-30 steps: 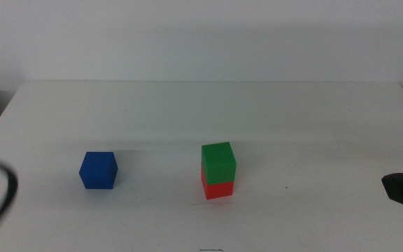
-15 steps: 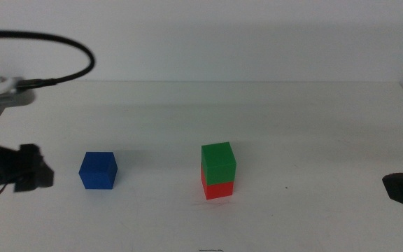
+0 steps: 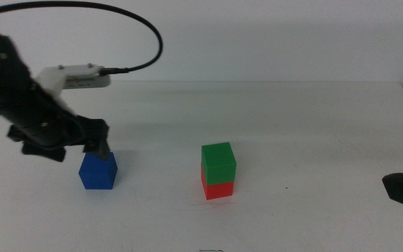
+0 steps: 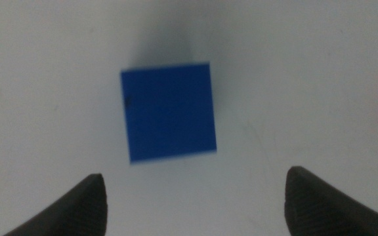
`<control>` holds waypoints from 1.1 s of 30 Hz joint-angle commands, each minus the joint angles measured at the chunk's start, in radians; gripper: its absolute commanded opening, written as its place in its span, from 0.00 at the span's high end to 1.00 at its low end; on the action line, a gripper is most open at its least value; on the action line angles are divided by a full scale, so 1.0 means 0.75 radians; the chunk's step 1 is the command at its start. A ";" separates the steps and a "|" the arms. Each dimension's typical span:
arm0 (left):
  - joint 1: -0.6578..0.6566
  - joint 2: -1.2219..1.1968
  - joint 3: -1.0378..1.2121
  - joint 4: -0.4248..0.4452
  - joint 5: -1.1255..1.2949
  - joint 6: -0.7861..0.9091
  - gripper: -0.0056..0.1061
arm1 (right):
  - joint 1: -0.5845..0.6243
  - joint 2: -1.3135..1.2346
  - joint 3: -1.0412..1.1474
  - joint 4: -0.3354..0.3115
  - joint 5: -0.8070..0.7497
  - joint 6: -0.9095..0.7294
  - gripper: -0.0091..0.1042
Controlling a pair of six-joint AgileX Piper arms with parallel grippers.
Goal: Stack red cubes first, then green, then blue cubes in a specific spot.
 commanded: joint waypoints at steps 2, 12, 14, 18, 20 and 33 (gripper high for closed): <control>-0.034 0.067 -0.115 0.014 -0.027 -0.032 0.14 | -0.007 -0.005 -0.035 -0.020 -0.086 -0.002 0.09; -0.034 0.307 -0.179 0.028 -0.115 -0.039 0.14 | -0.007 -0.005 -0.035 -0.020 -0.086 -0.002 0.09; -0.034 0.343 -0.179 0.028 -0.129 -0.039 0.15 | -0.007 -0.005 -0.035 -0.020 -0.086 -0.002 0.09; -0.034 0.373 -0.179 0.037 -0.139 -0.039 0.27 | -0.007 -0.005 -0.035 -0.020 -0.086 -0.002 0.09; -0.031 0.374 -0.179 0.048 -0.141 -0.052 0.38 | -0.007 -0.005 -0.035 -0.020 -0.086 -0.002 0.09; -0.190 0.059 -0.181 0.090 -0.001 -0.421 0.90 | -0.007 -0.005 -0.035 -0.020 -0.086 -0.002 0.09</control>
